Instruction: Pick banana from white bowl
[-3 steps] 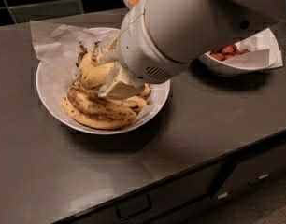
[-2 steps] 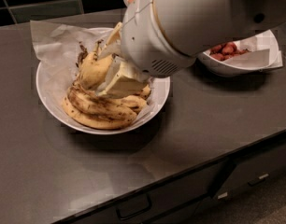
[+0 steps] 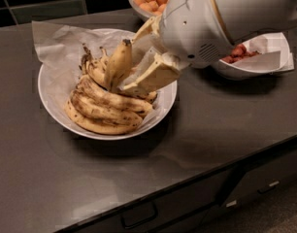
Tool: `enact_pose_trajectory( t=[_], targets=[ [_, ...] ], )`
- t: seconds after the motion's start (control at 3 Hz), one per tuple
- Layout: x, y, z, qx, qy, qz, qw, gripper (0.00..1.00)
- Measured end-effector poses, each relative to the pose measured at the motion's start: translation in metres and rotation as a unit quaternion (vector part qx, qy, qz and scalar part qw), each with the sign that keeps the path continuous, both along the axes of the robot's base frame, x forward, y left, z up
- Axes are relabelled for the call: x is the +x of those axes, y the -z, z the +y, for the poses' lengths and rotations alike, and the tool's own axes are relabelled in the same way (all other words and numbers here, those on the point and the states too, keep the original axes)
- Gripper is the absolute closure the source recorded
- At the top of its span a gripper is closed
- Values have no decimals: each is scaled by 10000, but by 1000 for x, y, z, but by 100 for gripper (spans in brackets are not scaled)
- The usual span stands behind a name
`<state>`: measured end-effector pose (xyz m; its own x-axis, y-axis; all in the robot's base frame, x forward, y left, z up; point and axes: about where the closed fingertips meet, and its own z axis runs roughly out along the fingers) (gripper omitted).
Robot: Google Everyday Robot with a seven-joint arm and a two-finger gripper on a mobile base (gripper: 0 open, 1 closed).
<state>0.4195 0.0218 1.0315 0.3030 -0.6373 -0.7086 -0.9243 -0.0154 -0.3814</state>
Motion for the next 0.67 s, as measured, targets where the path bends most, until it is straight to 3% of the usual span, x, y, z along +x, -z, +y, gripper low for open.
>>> enact_pose_trajectory(
  t=[0.33, 0.67],
  targets=[
    [8, 8, -19, 225, -262, 417, 9985, 100],
    [5, 9, -18, 206, -293, 429, 9984, 100]
  ],
)
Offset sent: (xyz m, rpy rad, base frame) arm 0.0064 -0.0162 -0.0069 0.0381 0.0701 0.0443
